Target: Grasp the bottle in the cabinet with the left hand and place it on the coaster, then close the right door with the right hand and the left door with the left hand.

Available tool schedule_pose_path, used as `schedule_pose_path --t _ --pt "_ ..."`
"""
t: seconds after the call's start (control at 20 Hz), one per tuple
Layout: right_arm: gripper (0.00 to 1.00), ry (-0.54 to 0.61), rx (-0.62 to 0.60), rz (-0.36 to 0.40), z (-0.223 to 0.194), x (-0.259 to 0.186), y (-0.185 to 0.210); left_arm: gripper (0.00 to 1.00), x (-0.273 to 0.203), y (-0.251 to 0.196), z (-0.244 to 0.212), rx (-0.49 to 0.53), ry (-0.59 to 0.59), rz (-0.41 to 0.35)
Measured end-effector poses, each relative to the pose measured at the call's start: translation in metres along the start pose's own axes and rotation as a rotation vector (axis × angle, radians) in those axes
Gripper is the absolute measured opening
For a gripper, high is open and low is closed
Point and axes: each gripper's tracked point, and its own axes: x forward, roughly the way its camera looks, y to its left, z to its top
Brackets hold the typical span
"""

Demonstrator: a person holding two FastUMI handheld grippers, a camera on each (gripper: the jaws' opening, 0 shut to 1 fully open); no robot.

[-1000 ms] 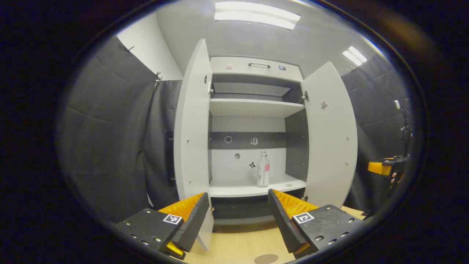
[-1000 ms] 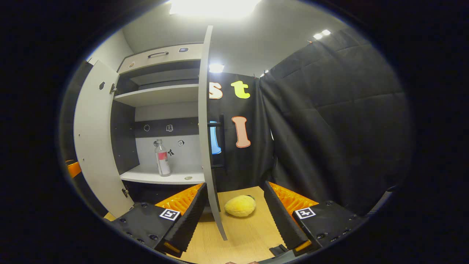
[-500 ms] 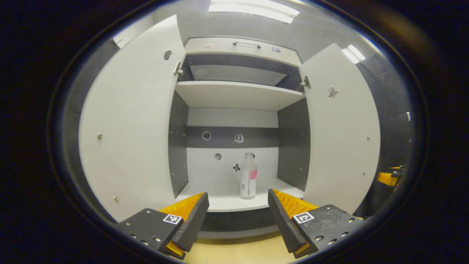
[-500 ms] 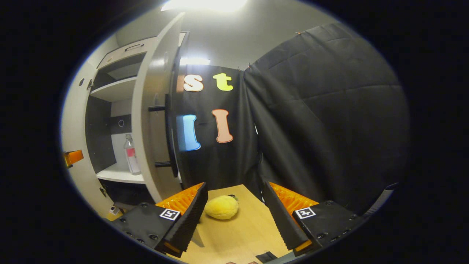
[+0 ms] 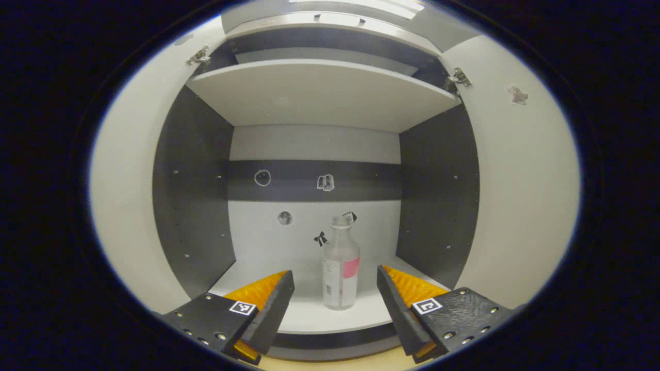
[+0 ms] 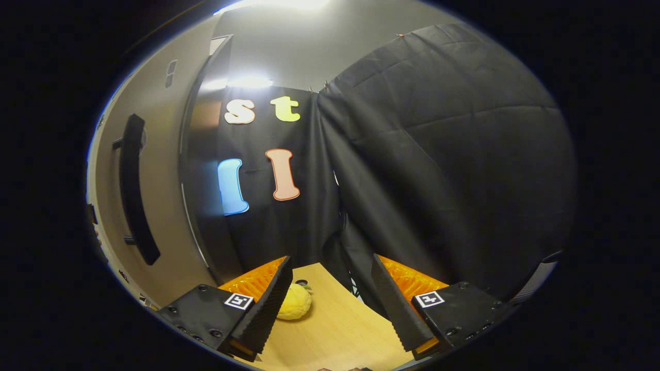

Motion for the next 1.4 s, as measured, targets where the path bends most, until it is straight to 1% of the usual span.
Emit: schedule_pose_path --t 0.15,0.35,0.5,0.55,0.6,0.7,0.75,0.8,0.85,0.95,1.1,1.25,1.4 --pt "0.98 -0.008 0.005 -0.034 0.004 0.019 -0.011 0.94 0.031 -0.008 -0.005 0.021 0.018 -0.011" --pt "0.98 0.000 0.004 -0.047 0.003 0.038 -0.018 0.93 0.066 -0.012 -0.010 0.008 0.020 -0.018" --pt "0.98 0.019 0.019 -0.043 -0.003 0.050 -0.015 0.93 0.085 -0.008 -0.017 -0.006 0.027 -0.003" --pt "0.92 0.025 0.024 -0.042 -0.003 0.054 -0.014 0.93 0.090 -0.006 -0.020 -0.009 0.037 0.005" --pt "0.92 0.028 0.029 -0.039 -0.004 0.056 -0.013 0.99 0.094 -0.008 -0.025 -0.018 0.048 0.000" --pt "0.92 0.032 0.030 -0.036 -0.006 0.062 -0.012 0.99 0.097 -0.007 -0.030 -0.034 0.055 0.000" --pt "0.92 0.036 0.028 -0.032 -0.006 0.064 -0.009 0.80 0.105 -0.004 -0.033 -0.037 0.050 0.004" --pt "0.92 0.038 0.027 -0.026 -0.007 0.066 -0.005 0.61 0.104 -0.006 -0.031 -0.039 0.052 -0.012" --pt "0.92 0.038 0.024 -0.021 -0.007 0.067 -0.002 0.69 0.104 -0.007 -0.030 -0.038 0.053 -0.020" --pt "0.92 0.036 0.017 -0.011 -0.007 0.068 0.003 0.69 0.097 -0.009 -0.029 -0.046 0.058 -0.033" --pt "0.92 0.041 0.006 0.004 -0.012 0.067 0.010 0.69 0.086 -0.014 -0.018 -0.061 0.028 -0.061" --pt "0.92 0.046 0.025 0.024 -0.011 0.062 0.016 0.69 0.063 -0.017 0.001 -0.038 0.000 -0.077" --pt "0.92 0.042 0.023 0.030 -0.012 0.058 0.016 0.69 0.029 -0.023 0.020 0.004 -0.028 -0.087"
